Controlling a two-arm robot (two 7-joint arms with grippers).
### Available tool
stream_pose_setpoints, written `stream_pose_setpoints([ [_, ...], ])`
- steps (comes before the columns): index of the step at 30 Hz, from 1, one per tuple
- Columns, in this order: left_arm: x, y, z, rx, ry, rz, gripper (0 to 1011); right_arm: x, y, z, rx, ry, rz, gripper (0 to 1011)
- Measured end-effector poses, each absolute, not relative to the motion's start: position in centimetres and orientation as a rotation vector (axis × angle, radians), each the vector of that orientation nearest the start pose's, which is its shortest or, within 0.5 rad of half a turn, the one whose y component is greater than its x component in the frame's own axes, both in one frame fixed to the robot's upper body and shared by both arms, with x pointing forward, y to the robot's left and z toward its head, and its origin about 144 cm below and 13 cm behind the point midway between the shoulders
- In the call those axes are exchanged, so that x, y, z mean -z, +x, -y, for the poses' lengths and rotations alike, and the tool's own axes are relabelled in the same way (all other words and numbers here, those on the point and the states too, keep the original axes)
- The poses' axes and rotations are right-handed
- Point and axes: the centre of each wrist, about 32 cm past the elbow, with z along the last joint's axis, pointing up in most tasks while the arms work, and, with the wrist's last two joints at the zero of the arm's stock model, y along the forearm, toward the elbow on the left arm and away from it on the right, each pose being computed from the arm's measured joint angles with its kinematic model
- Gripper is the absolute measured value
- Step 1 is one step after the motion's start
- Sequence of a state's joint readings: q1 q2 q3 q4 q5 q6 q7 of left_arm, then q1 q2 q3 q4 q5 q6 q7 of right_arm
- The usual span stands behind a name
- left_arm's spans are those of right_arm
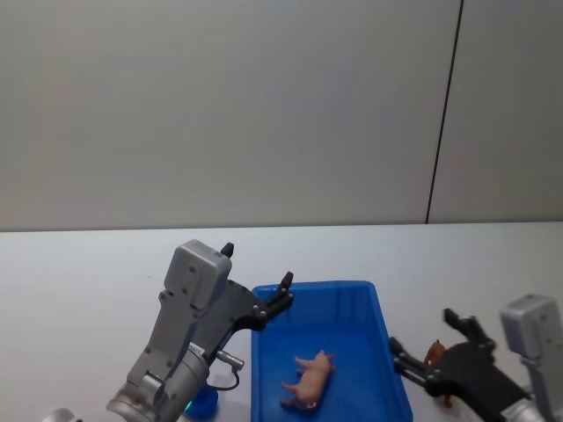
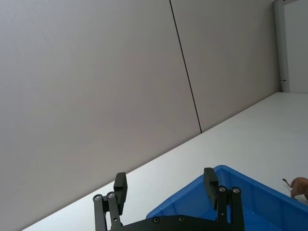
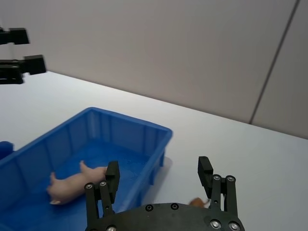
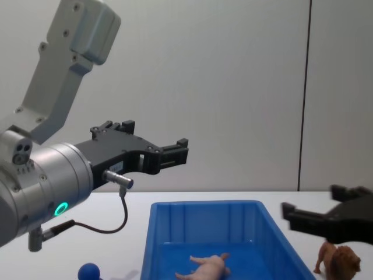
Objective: Pick up the two dolls from the table and place them into the box.
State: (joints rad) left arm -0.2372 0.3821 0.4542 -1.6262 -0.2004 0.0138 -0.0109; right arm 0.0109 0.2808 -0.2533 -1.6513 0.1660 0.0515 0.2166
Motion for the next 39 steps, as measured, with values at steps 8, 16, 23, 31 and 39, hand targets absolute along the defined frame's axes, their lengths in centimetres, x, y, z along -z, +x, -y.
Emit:
stream_pose_setpoints([
  [8, -120.4, 49.2, -19.8, -1.124, 0.061, 0.268, 1001, -115.8, 43.6, 23.8, 1.186, -0.114, 0.09, 1001],
  [16, -120.4, 49.2, -19.8, -1.124, 0.061, 0.268, 1001, -115.1, 42.7, 24.7, 1.225, -0.103, 0.089, 1001],
  [23, -120.4, 49.2, -19.8, -1.124, 0.061, 0.268, 1001, -114.2, 42.4, 25.0, 1.227, -0.097, 0.075, 1001],
  [31, -120.4, 49.2, -19.8, -1.124, 0.061, 0.268, 1001, -112.9, 42.5, 25.3, 1.219, -0.107, 0.048, 1001],
  [39, -120.4, 49.2, -19.8, -1.124, 0.061, 0.268, 1001, -111.7, 42.9, 25.3, 1.199, -0.116, 0.026, 855],
])
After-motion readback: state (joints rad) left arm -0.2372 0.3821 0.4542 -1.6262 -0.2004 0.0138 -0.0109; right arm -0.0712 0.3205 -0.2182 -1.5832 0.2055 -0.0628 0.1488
